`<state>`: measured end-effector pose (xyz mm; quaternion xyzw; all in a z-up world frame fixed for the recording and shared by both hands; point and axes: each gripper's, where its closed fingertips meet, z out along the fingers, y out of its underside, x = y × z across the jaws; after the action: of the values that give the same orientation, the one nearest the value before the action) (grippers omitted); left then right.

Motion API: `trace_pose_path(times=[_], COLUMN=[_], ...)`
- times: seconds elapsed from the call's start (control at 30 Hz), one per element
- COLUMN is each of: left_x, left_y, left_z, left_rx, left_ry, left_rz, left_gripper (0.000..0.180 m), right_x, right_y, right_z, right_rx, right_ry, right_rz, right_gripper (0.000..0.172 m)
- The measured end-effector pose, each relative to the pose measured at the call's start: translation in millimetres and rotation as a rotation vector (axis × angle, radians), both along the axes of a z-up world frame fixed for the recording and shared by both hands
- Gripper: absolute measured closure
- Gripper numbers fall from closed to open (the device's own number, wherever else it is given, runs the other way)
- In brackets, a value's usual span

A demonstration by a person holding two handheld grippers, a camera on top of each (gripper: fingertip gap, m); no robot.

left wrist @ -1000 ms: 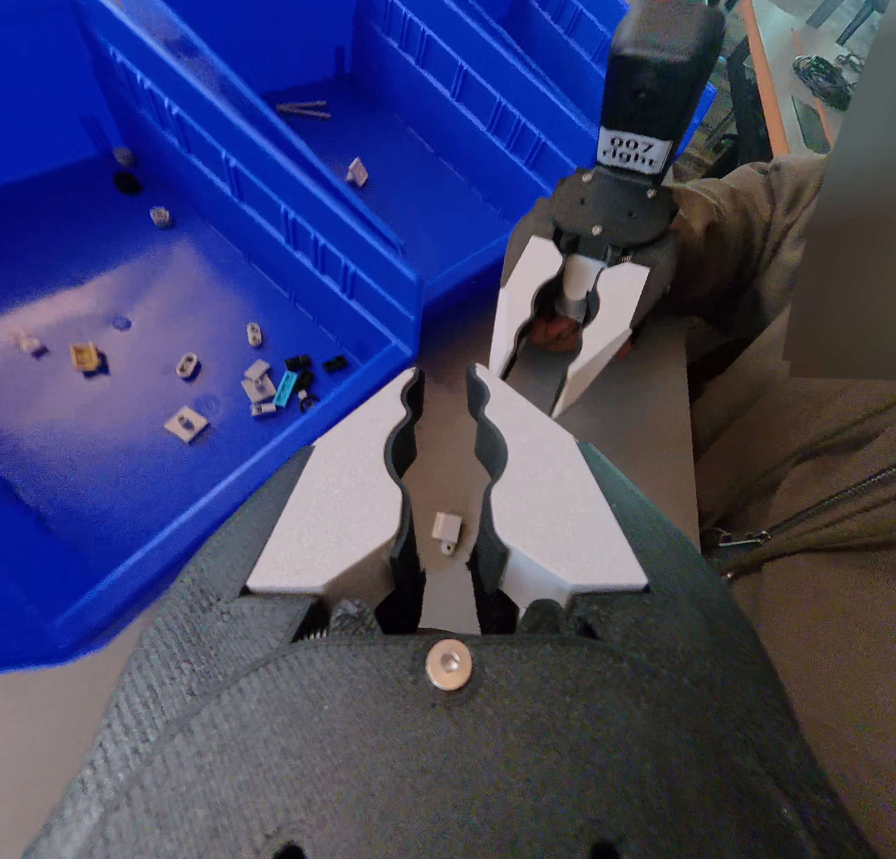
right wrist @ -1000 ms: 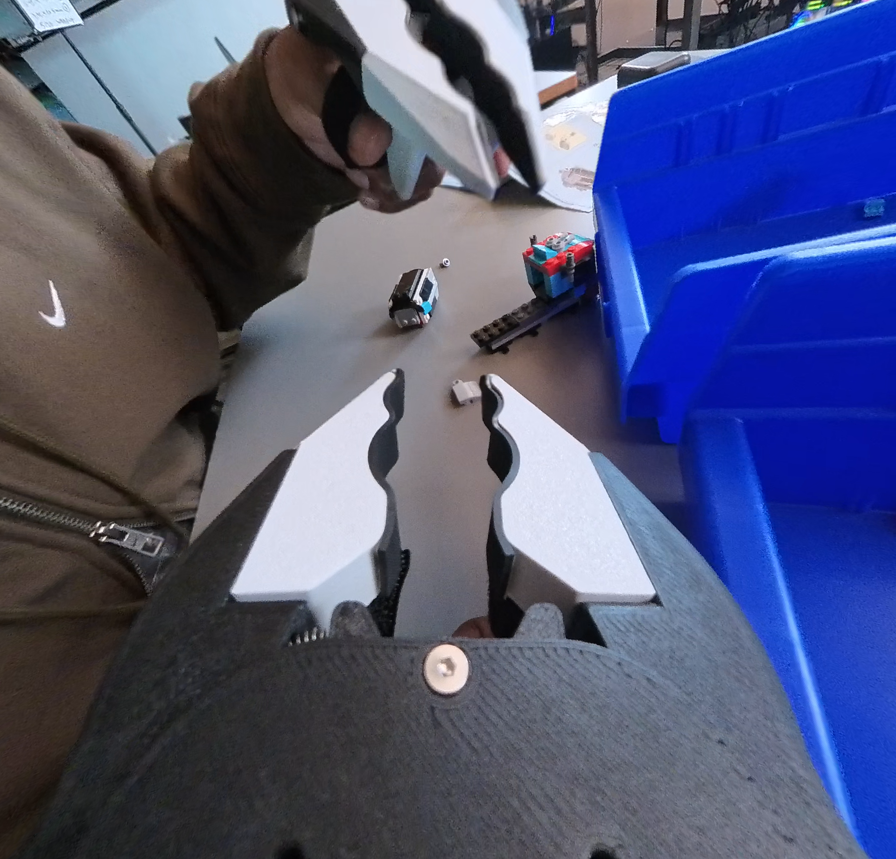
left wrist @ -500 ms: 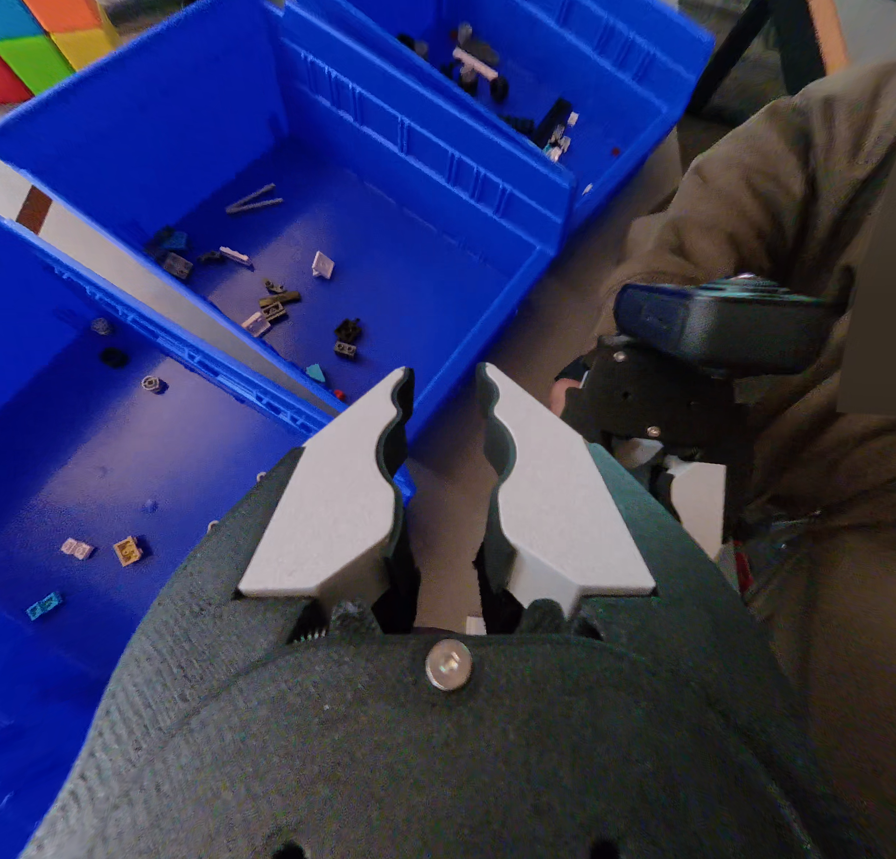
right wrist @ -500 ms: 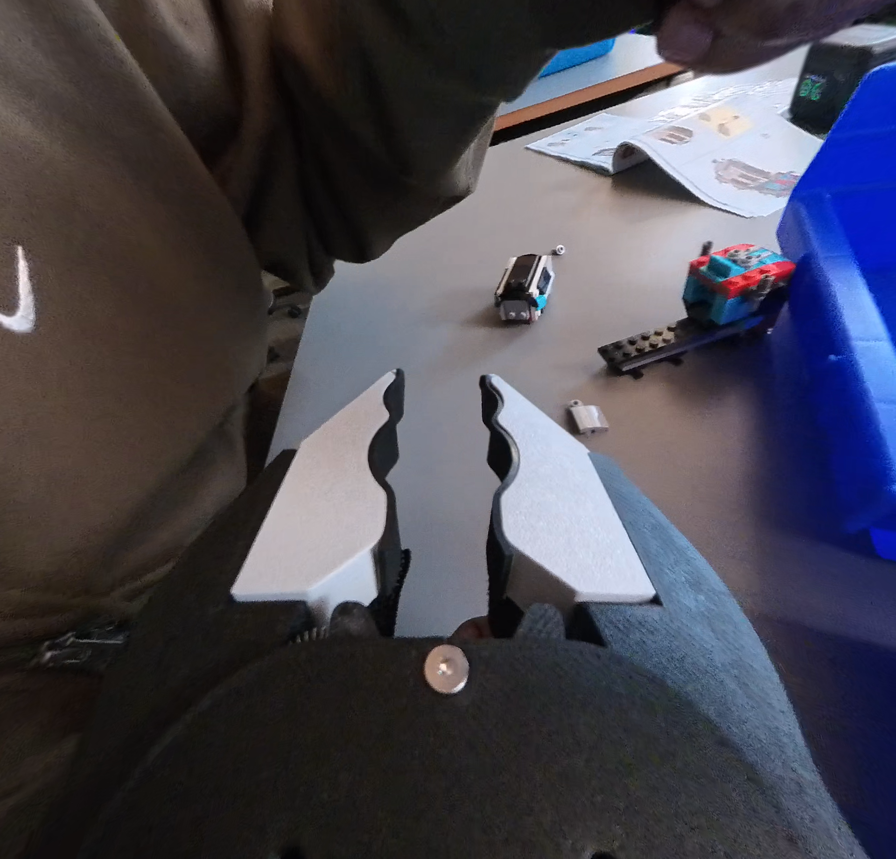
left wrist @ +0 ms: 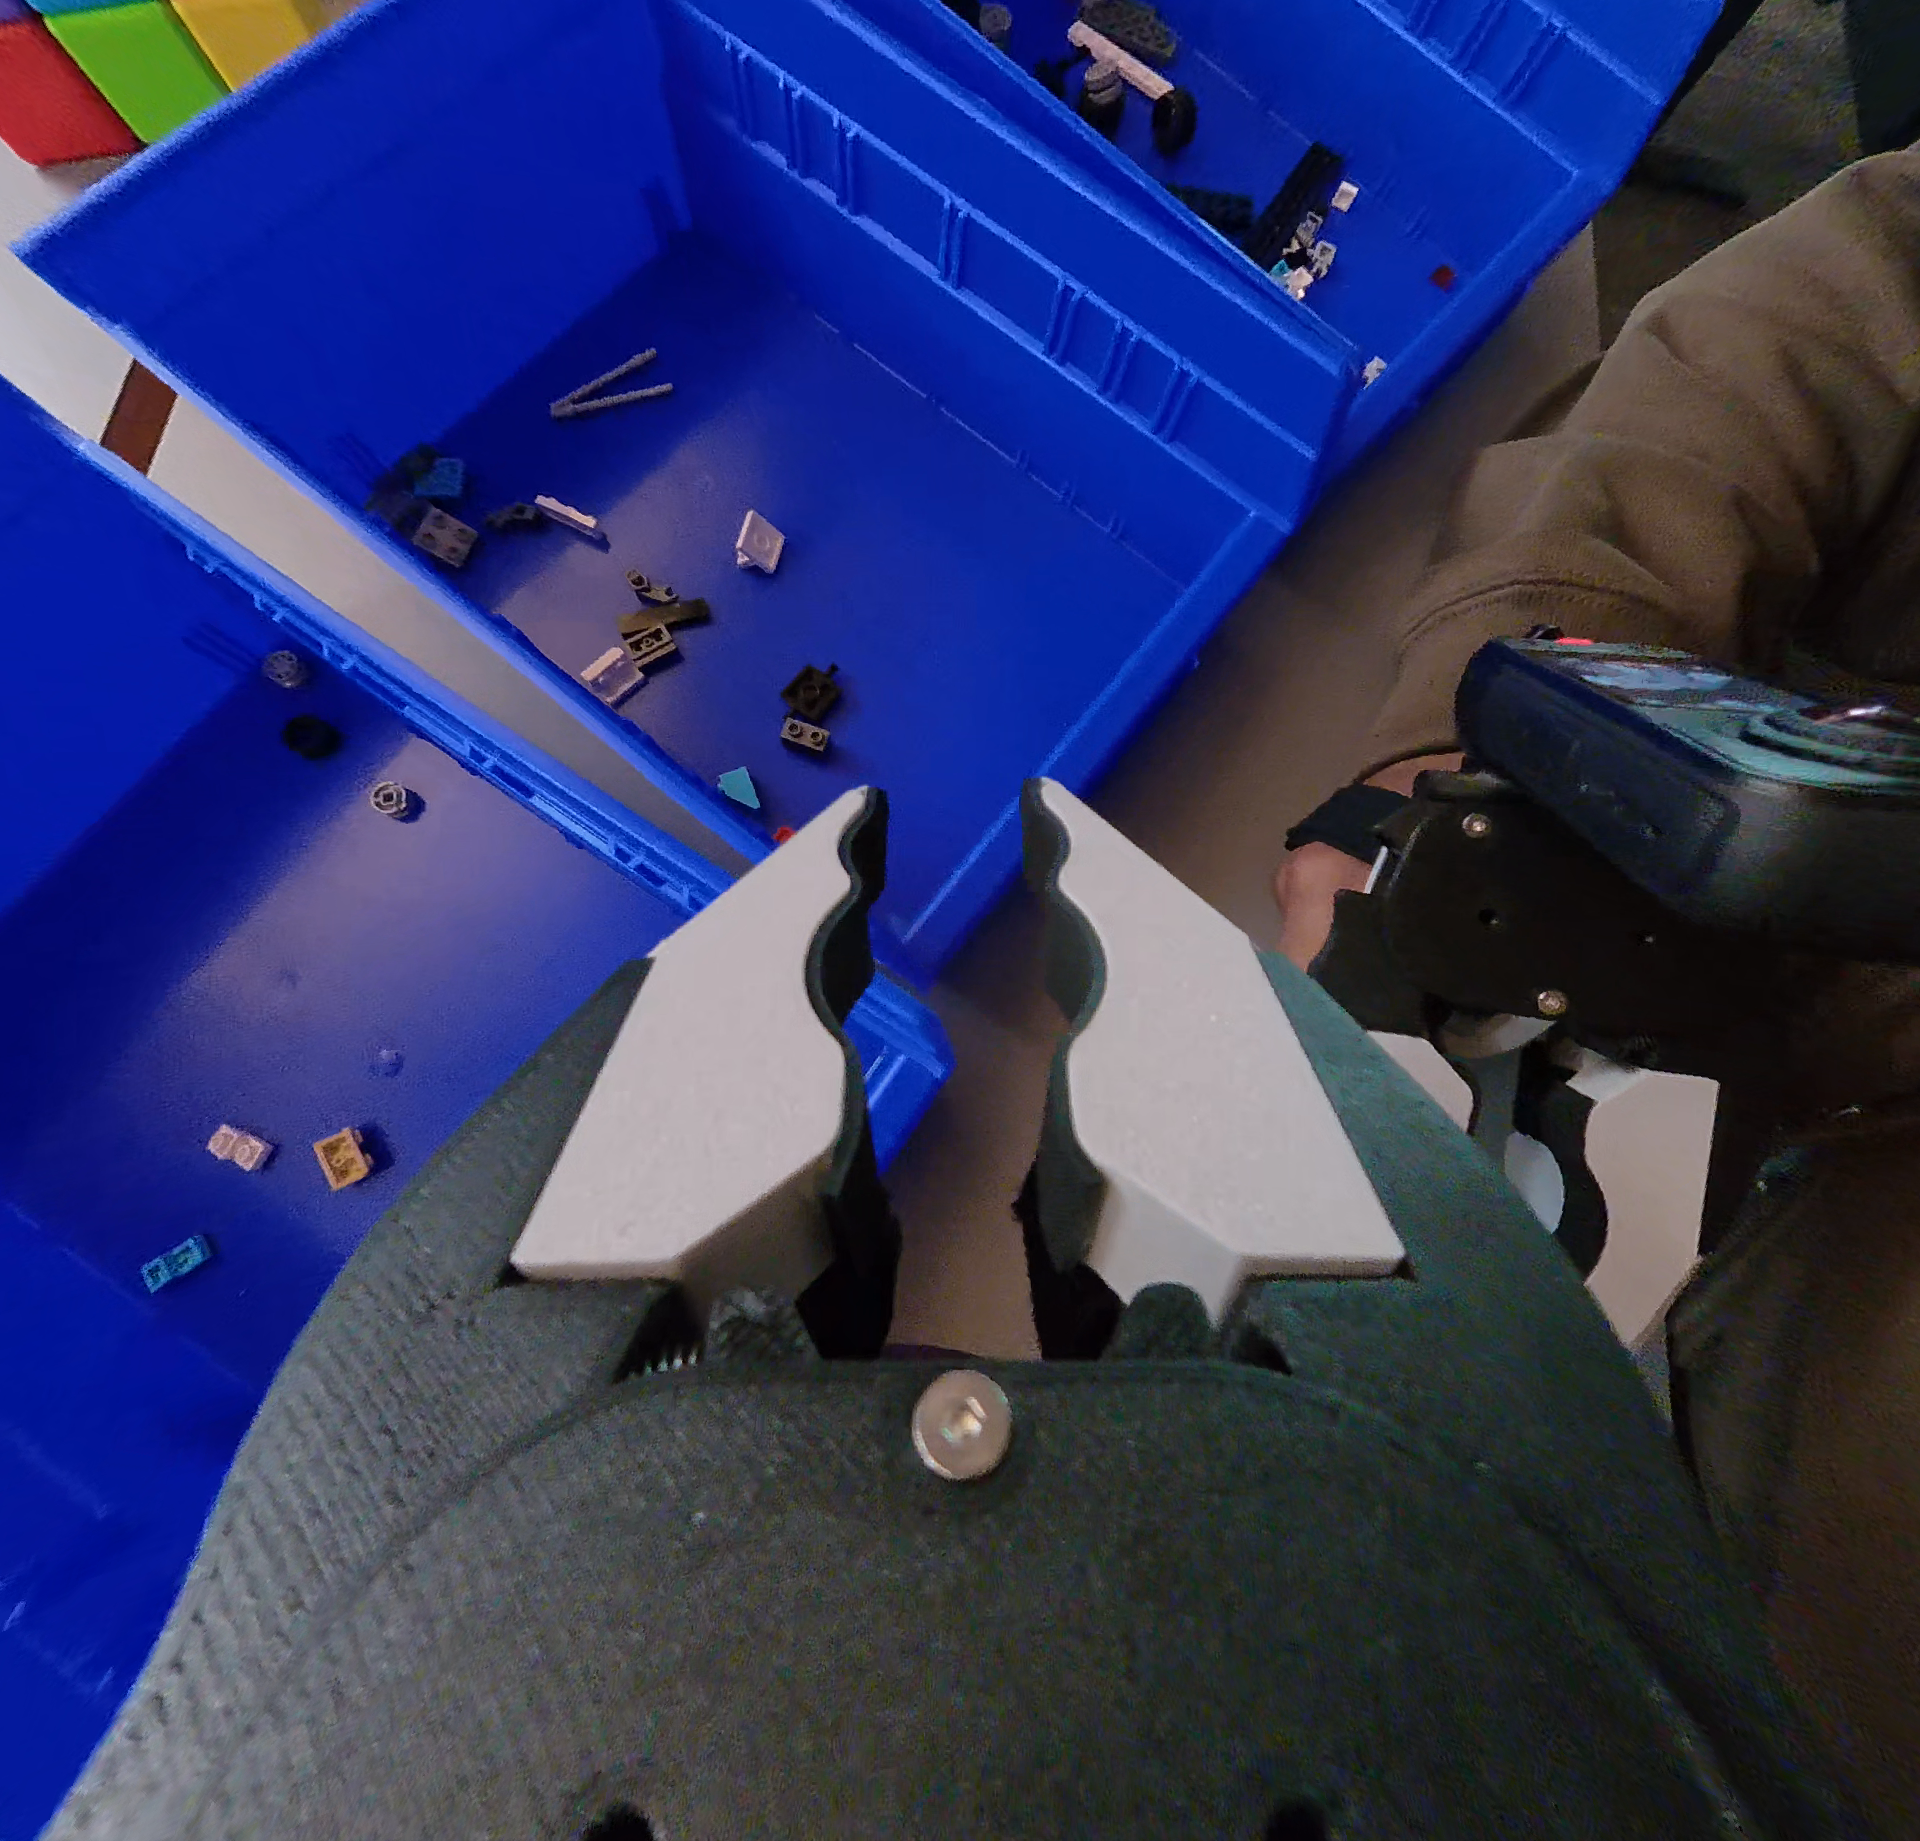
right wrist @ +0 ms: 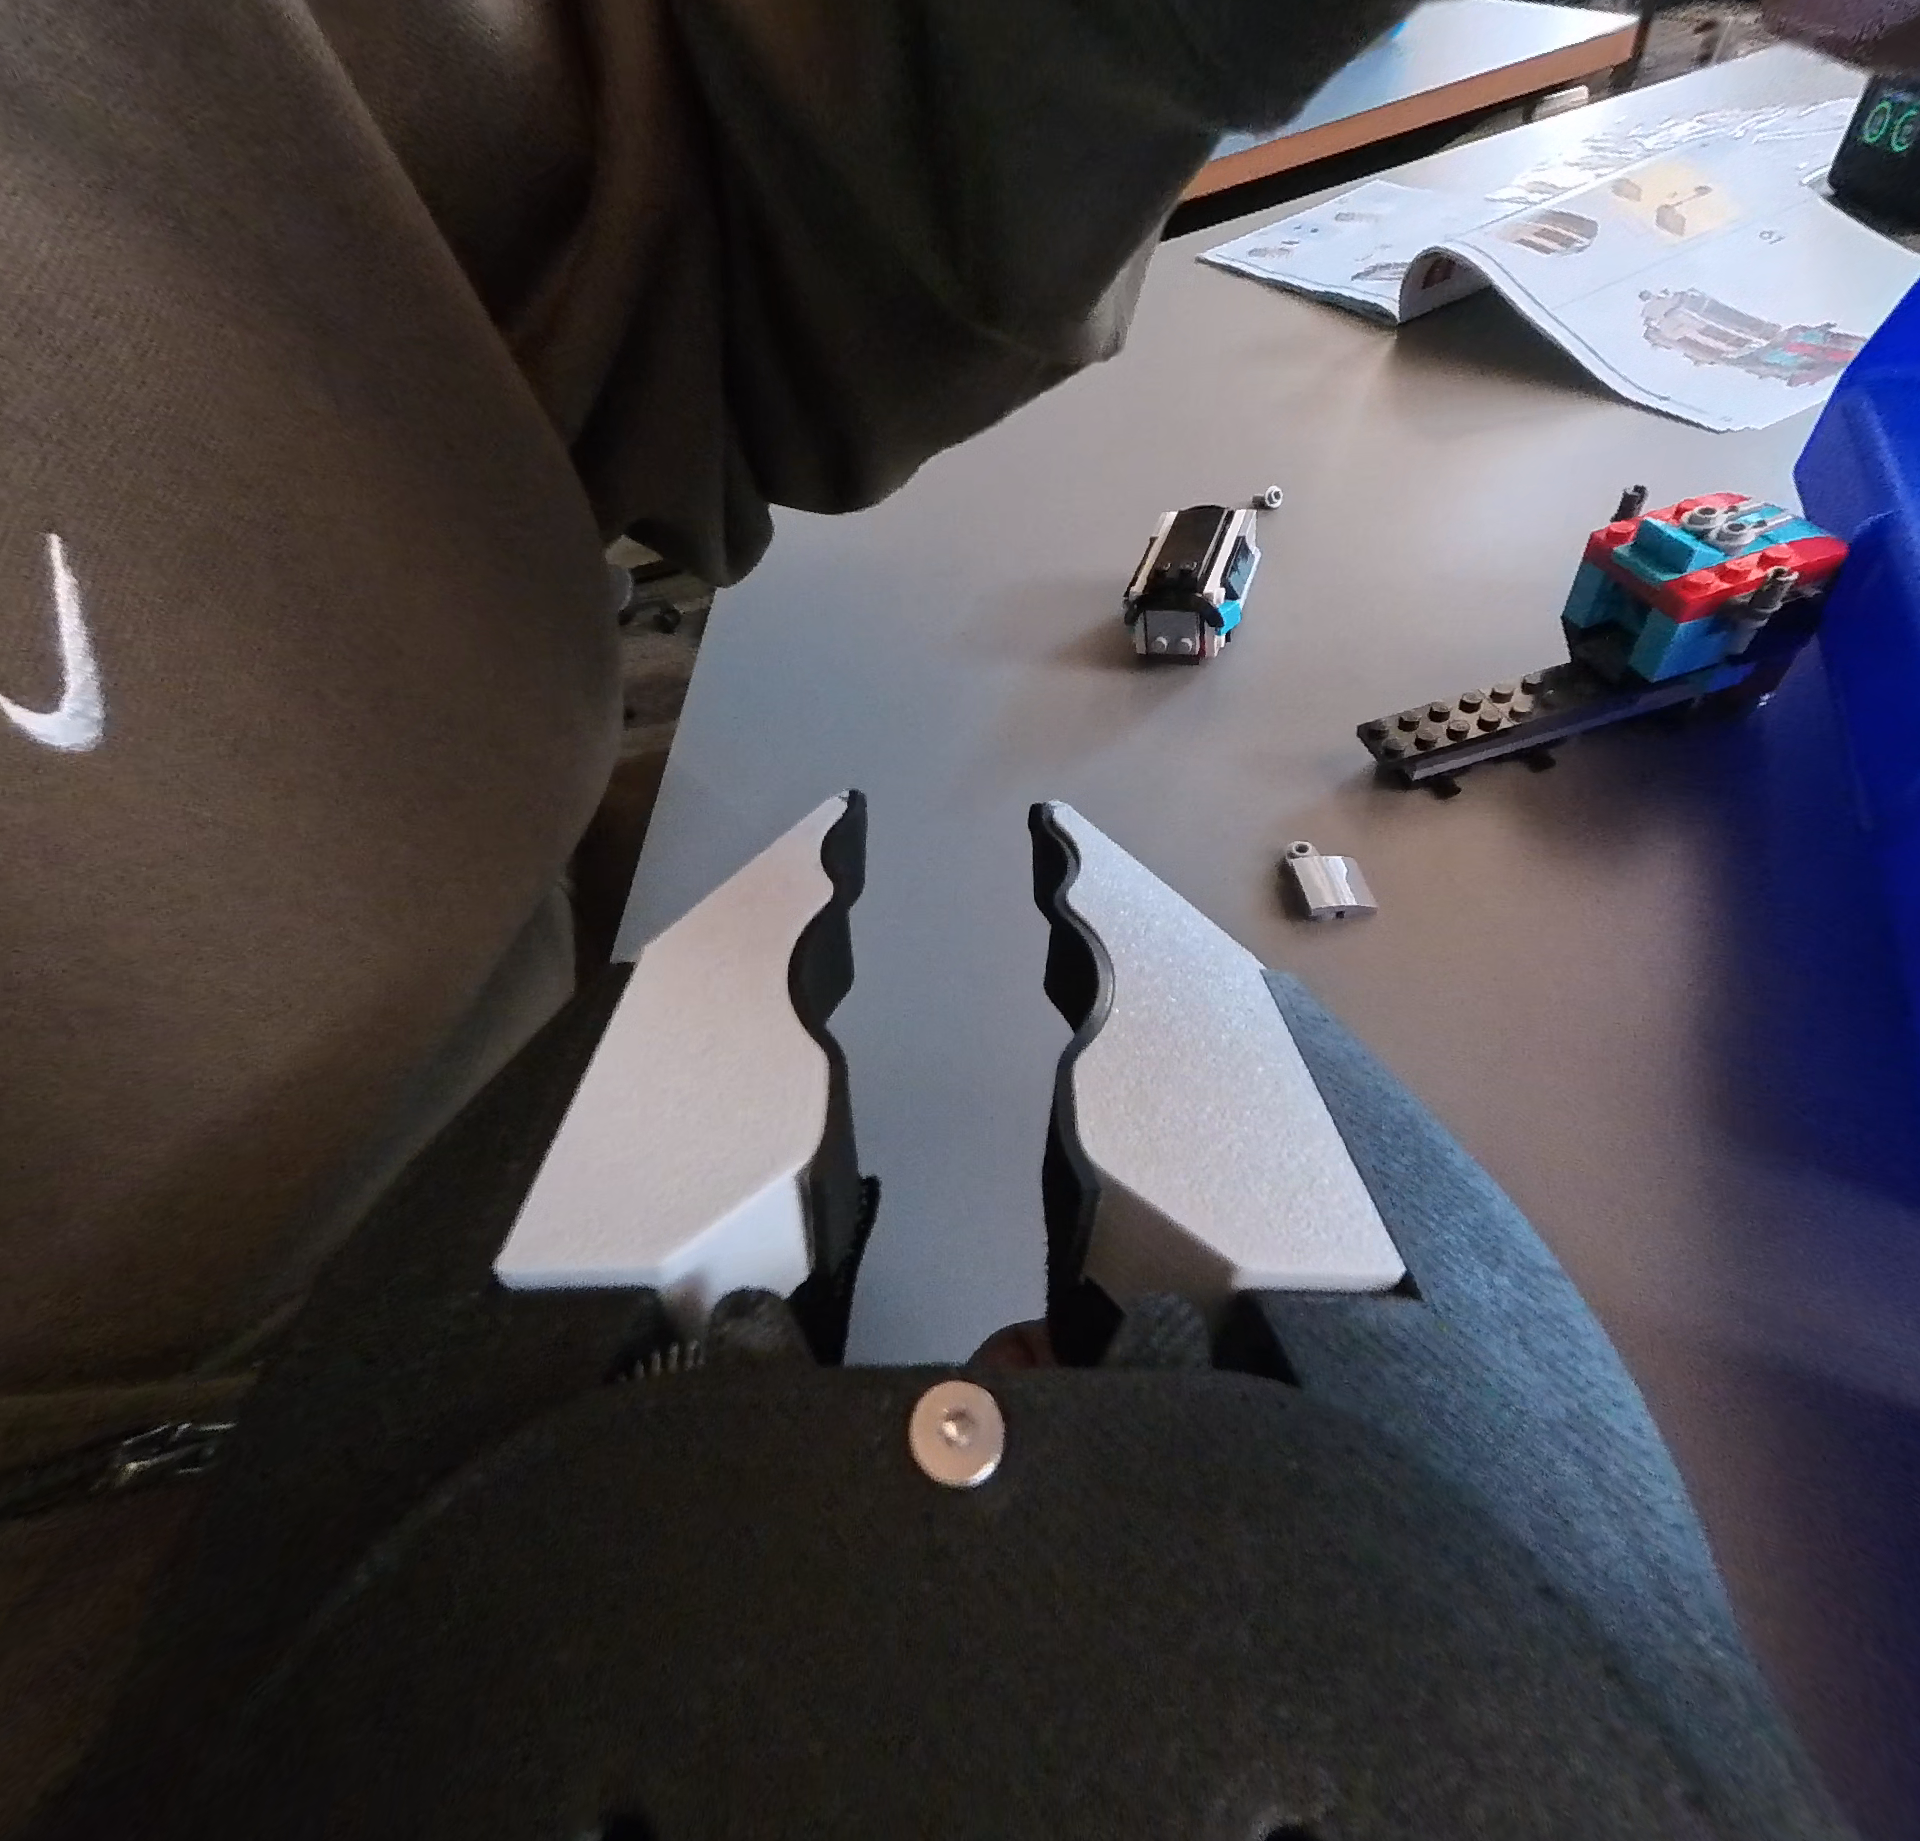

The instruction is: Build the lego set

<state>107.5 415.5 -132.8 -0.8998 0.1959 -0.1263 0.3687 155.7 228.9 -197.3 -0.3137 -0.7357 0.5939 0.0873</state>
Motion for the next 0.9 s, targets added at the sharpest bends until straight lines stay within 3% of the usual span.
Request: trace_pose_path(times=[0.9], left_x=[17], left_y=[-4], left_z=[-19], left_rx=[-0.049], left_ry=[0.011], left_rz=[-0.084], left_gripper=[0.152], right_x=[2], right_y=[-1], right_z=[-1], right_rx=[0.004], right_ry=[-0.004], right_rz=[0.008], right_gripper=[0.139])
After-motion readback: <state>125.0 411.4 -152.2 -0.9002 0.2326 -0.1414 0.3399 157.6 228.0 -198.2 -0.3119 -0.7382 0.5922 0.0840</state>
